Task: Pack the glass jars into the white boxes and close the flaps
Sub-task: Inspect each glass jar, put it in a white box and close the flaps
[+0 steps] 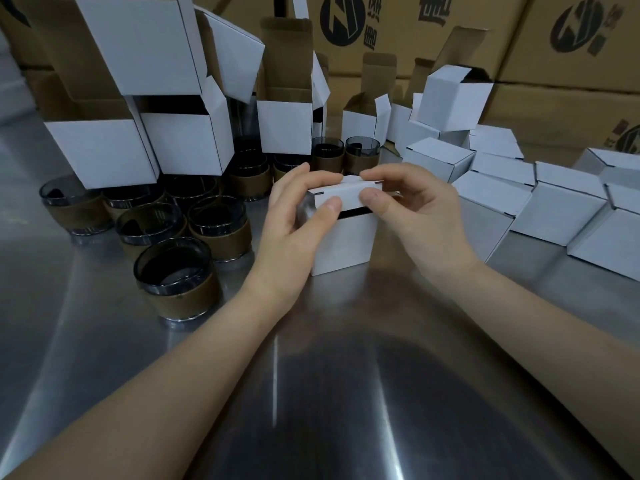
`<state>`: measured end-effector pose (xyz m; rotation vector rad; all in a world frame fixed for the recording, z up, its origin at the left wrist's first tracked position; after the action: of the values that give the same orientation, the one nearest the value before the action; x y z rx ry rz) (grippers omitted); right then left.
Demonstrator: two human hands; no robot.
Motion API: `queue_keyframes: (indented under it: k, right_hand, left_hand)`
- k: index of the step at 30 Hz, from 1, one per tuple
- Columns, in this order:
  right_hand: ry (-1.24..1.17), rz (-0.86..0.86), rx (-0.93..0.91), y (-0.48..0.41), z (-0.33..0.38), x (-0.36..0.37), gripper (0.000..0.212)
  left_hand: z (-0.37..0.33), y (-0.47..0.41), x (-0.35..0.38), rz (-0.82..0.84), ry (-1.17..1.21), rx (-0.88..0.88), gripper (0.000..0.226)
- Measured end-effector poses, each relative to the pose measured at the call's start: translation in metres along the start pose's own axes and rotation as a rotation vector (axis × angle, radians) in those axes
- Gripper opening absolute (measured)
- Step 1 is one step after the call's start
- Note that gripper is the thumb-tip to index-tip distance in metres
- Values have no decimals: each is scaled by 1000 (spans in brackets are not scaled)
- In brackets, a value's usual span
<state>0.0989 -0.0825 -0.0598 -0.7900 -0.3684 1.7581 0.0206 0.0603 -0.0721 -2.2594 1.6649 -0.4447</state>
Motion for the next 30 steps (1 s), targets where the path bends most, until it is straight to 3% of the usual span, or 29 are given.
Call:
queue_keyframes:
  k: [2,10,23,30]
  right_hand:
    - [30,-3,-6,0,-2,0,16]
    - [112,-17,-66,-2,-6,1,18]
    - [216,32,-208,-2,-9,1,14]
    - [261,37,-193,0,-8,3,15]
  left_hand:
    - [2,-1,-1,-4,-16,8,19]
    - [1,-2,-1,16,-13,12,31]
    - [3,-5,-2,21,43,-33,17]
    - [2,-7,-1,7,25,-22,25]
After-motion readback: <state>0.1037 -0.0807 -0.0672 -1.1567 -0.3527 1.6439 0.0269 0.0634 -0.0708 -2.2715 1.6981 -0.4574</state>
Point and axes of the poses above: each hand's wrist, its own y-axis away from the middle knuckle, its own x-axis out of the palm, z = x × y, the point moved 2 cm from there along -y, towards the middle knuckle, and after that the axes turned 11 degrees about y, right-handed, at the moved point
